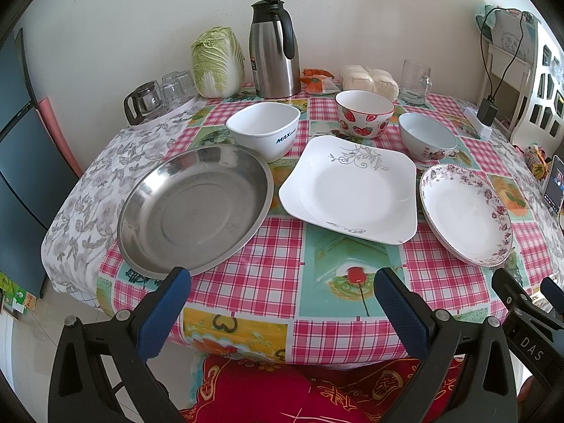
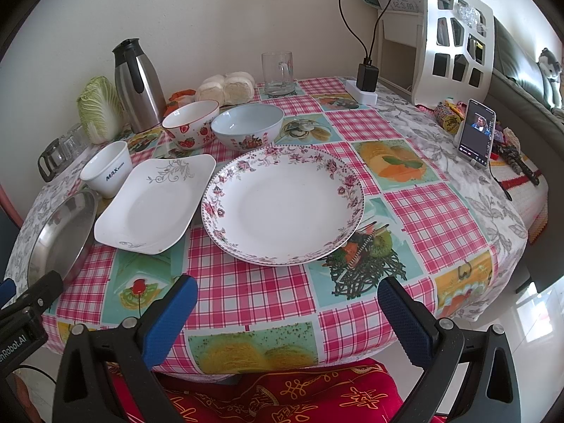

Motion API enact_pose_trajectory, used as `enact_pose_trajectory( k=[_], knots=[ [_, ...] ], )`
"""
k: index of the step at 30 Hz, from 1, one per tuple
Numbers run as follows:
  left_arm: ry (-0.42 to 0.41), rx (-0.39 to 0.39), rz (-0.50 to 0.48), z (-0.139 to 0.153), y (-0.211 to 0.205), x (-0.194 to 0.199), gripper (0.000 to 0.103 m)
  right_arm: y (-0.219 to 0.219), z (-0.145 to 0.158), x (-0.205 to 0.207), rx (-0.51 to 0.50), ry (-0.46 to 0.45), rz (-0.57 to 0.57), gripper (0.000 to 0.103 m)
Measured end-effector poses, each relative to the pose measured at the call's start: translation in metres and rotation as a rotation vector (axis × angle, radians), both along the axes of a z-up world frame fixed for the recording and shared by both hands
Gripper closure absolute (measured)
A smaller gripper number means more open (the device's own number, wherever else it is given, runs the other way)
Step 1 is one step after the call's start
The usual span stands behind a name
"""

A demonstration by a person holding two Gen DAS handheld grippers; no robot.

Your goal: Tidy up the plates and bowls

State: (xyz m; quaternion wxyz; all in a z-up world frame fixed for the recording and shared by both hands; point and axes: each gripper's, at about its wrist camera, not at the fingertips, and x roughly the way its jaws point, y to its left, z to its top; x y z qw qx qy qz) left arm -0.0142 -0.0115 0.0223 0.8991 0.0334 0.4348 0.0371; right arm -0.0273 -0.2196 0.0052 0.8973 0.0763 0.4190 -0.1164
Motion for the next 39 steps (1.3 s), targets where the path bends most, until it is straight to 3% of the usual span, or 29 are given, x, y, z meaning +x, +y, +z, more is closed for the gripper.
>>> enact_pose_trajectory(
  k=[13, 20, 26, 31, 39],
  knots=[
    [-0.001, -0.007, 0.003, 0.001, 0.002, 0.000, 0.000, 0.000, -0.001, 0.000, -0.001, 0.002, 0.001, 0.000],
    [0.021, -0.048, 0.022, -0.002, 0.011, 0.007, 0.000, 0.003, -0.001, 0.000, -0.007, 0.004, 0.014, 0.000],
    [0.030, -0.063, 0.044, 0.002, 0.022, 0.031, 0.000, 0.011, 0.003, 0.014, -0.019, 0.007, 0.052, 0.000],
    [-0.001, -0.115, 0.056, 0.019, 0.033, 0.058, 0.000, 0.018, 0.008, 0.036, -0.025, 0.004, 0.079, 0.000],
    [-0.067, -0.134, 0.074, 0.045, 0.034, 0.096, 0.000, 0.021, 0.026, 0.077, -0.009, -0.017, 0.103, 0.000]
  ],
)
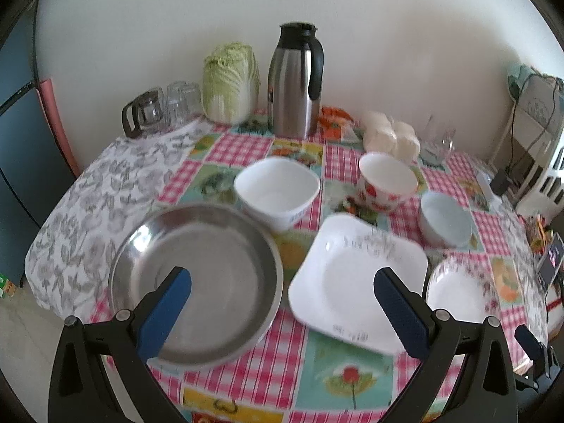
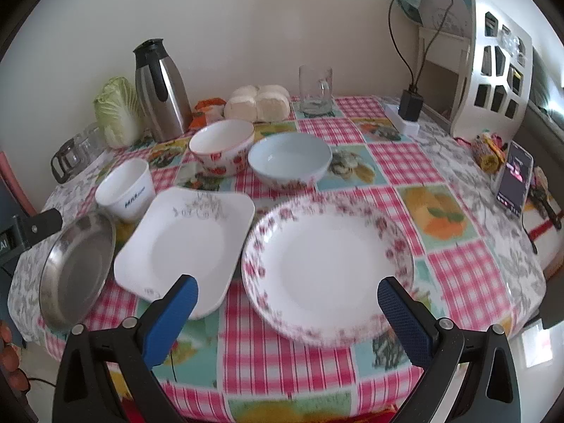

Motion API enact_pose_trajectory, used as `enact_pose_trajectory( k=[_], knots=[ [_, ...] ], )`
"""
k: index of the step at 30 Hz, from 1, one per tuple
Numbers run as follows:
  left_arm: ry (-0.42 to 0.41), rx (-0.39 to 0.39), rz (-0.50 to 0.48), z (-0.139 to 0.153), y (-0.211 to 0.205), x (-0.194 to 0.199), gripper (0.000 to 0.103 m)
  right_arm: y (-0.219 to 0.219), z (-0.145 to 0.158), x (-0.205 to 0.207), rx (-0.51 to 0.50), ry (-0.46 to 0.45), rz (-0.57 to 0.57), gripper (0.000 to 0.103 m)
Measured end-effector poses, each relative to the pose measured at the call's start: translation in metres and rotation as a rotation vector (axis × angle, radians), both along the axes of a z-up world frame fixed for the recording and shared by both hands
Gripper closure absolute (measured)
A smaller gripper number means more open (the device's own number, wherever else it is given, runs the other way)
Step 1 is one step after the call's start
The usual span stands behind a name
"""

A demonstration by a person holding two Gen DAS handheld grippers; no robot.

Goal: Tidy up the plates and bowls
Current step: 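Move both grippers forward to the rim of the stainless steel tray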

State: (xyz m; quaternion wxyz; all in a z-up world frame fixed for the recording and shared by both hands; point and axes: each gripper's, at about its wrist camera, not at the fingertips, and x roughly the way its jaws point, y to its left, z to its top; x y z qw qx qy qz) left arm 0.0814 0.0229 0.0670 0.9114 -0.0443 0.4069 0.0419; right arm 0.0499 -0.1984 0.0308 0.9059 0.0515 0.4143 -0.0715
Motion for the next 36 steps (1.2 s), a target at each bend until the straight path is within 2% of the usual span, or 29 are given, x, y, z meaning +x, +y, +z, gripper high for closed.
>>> enact_pose_trajectory(
  k=[8, 12, 18, 23, 28, 36],
  knots=[
    [-0.024, -0.066, 0.039, 0.003, 0.012, 0.033, 0.000, 0.004, 0.011, 0.034, 0.040, -0.025, 0.012, 0.000],
    [-0.063, -0.124, 0.114, 0.002, 0.034, 0.039, 0.000, 0.001, 0.012, 0.046, 0.087, -0.034, 0.026, 0.000],
    [-0.153, -0.097, 0.245, 0.001, 0.055, 0.037, 0.000, -0.006, 0.017, 0.060, 0.107, -0.076, 0.013, 0.000],
    [-0.143, -0.186, 0.347, -0.010, 0.087, 0.035, 0.000, 0.004, 0.018, 0.074, 0.120, -0.087, 0.036, 0.000],
    [-0.114, -0.221, 0.414, -0.022, 0.117, 0.027, 0.000, 0.027, 0.010, 0.084, 0.123, -0.078, 0.081, 0.000],
    [-0.113, -0.268, 0.568, -0.030, 0.190, 0.000, 0.000, 0.079, -0.002, 0.100, 0.106, -0.038, 0.179, 0.000]
  ],
)
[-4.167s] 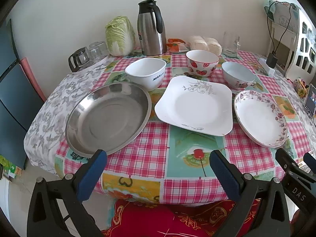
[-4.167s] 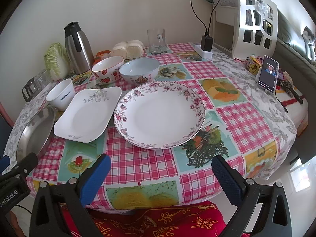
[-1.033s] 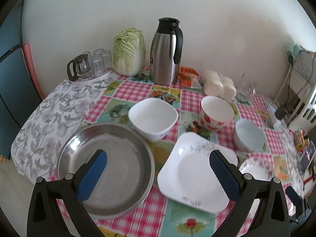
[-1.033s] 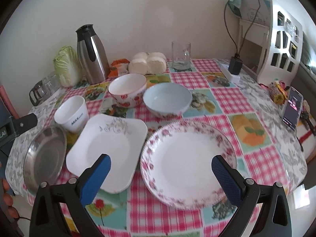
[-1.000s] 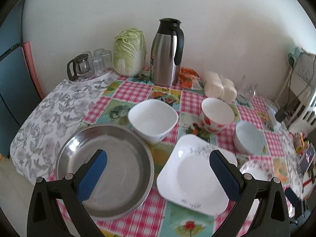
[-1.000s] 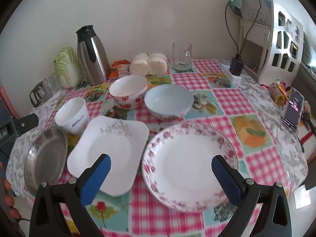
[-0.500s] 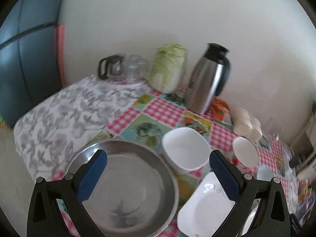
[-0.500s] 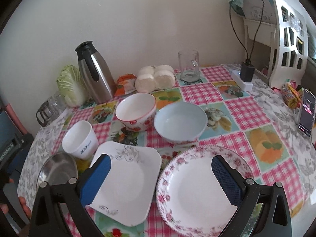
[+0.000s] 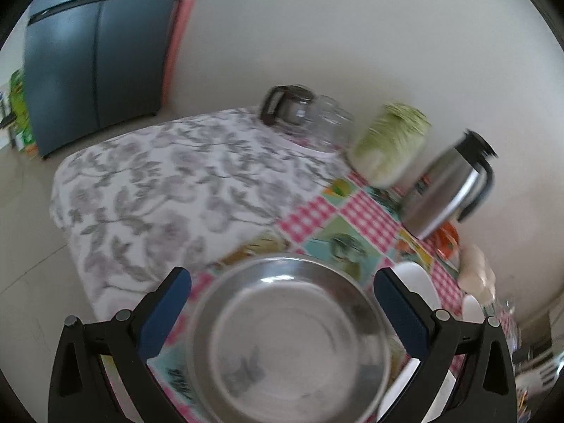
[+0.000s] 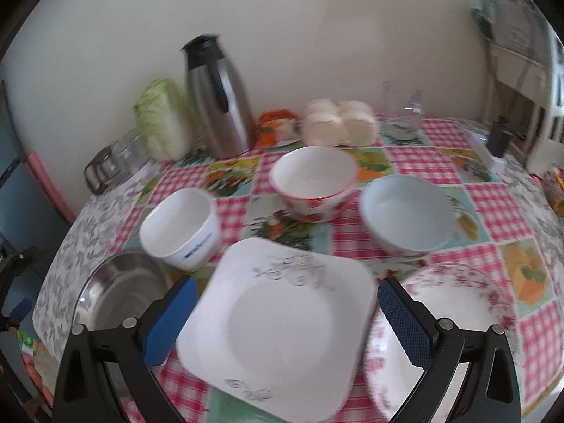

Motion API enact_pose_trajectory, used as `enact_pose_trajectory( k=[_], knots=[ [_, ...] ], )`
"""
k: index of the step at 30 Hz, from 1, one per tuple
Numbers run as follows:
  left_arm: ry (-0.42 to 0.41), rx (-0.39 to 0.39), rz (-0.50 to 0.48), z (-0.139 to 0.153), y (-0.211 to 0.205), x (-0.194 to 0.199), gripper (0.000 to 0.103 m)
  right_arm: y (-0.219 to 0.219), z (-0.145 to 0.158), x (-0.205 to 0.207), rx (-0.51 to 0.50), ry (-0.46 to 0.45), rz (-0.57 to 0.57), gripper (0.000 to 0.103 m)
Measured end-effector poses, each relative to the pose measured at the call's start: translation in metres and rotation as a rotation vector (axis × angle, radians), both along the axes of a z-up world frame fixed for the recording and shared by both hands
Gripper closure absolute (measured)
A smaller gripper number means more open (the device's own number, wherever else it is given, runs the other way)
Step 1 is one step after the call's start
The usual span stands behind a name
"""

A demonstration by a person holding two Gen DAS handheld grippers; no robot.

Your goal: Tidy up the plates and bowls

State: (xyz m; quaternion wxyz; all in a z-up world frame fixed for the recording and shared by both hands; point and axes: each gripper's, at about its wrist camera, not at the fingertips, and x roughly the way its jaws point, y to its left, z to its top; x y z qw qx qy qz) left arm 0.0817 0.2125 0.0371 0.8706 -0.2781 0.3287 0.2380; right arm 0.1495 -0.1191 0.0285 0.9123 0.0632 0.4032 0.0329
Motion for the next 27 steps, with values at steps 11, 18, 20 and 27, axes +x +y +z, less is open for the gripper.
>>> enact_pose_trajectory(
  k=[11, 18, 20, 27],
  knots=[
    [0.117, -0.129, 0.028, -0.044, 0.050, -0.010, 0.000, 0.080, -0.018, 0.016, -0.016, 0.042, 0.190, 0.000],
    [0.165, -0.270, 0.081, -0.078, 0.065, -0.010, 0.000, 0.107, -0.044, 0.032, -0.046, 0.119, 0.230, 0.015],
    [0.195, -0.267, 0.071, -0.086, 0.063, -0.007, 0.001, 0.110, -0.053, 0.037, -0.034, 0.155, 0.237, 0.019],
    [0.241, -0.268, 0.035, -0.097, 0.058, 0.002, 0.022, 0.121, -0.069, 0.043, -0.036, 0.206, 0.270, 0.035]
  ],
)
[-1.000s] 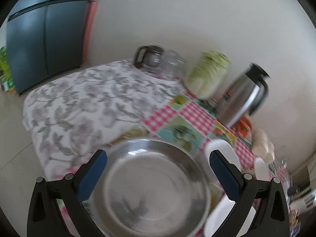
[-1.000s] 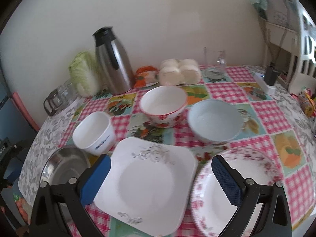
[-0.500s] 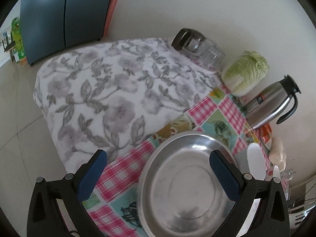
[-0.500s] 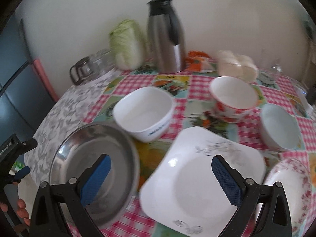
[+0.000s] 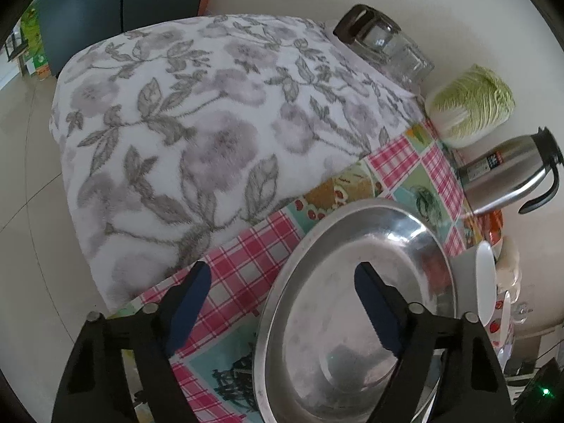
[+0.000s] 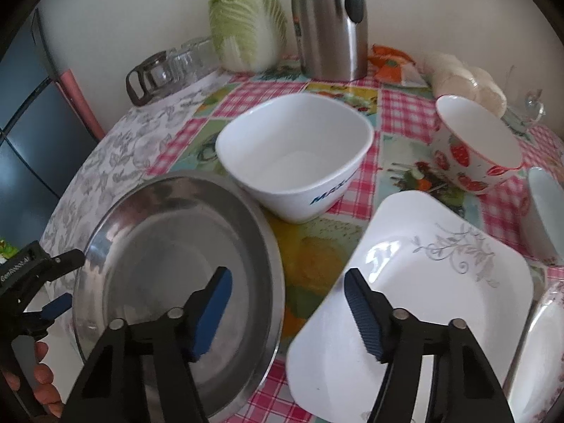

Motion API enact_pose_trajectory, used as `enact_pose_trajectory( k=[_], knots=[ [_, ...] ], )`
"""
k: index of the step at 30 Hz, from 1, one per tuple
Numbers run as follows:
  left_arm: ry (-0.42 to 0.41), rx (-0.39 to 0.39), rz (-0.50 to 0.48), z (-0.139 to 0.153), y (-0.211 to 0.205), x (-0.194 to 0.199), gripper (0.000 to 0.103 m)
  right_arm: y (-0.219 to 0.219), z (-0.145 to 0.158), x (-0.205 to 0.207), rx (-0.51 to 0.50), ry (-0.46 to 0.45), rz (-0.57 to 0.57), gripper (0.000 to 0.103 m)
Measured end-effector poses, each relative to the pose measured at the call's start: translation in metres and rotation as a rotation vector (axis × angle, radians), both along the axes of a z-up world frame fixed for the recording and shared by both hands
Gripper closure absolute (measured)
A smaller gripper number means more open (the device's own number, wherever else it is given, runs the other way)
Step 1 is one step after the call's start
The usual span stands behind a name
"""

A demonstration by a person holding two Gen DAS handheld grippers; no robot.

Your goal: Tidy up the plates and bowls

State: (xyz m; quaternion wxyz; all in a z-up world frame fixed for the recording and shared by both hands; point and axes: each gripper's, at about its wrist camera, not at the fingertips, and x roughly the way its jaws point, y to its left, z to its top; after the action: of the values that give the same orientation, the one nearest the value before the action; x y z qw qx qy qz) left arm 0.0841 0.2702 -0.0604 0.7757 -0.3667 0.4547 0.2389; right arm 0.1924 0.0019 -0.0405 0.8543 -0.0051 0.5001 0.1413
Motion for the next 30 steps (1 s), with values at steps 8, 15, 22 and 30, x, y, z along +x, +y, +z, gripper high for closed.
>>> enact_pose_trajectory(
  k=[8, 15, 22, 30],
  knots=[
    [0.013, -0.024, -0.017, -0.010, -0.003, 0.005, 0.046, 0.011, 0.002, 0.005, -0.004, -0.014, 0.030, 0.047],
    [0.022, -0.018, -0.020, -0.013, -0.003, 0.007, 0.052, 0.016, -0.010, 0.008, -0.016, 0.015, 0.043, 0.060],
    [0.006, -0.026, -0.023, -0.014, -0.002, 0.009, 0.067, 0.018, -0.020, 0.009, -0.020, 0.037, 0.052, 0.076],
    [-0.024, -0.037, -0.010, -0.012, 0.005, 0.001, 0.078, 0.017, -0.018, 0.006, -0.013, 0.029, 0.060, 0.083]
  ],
)
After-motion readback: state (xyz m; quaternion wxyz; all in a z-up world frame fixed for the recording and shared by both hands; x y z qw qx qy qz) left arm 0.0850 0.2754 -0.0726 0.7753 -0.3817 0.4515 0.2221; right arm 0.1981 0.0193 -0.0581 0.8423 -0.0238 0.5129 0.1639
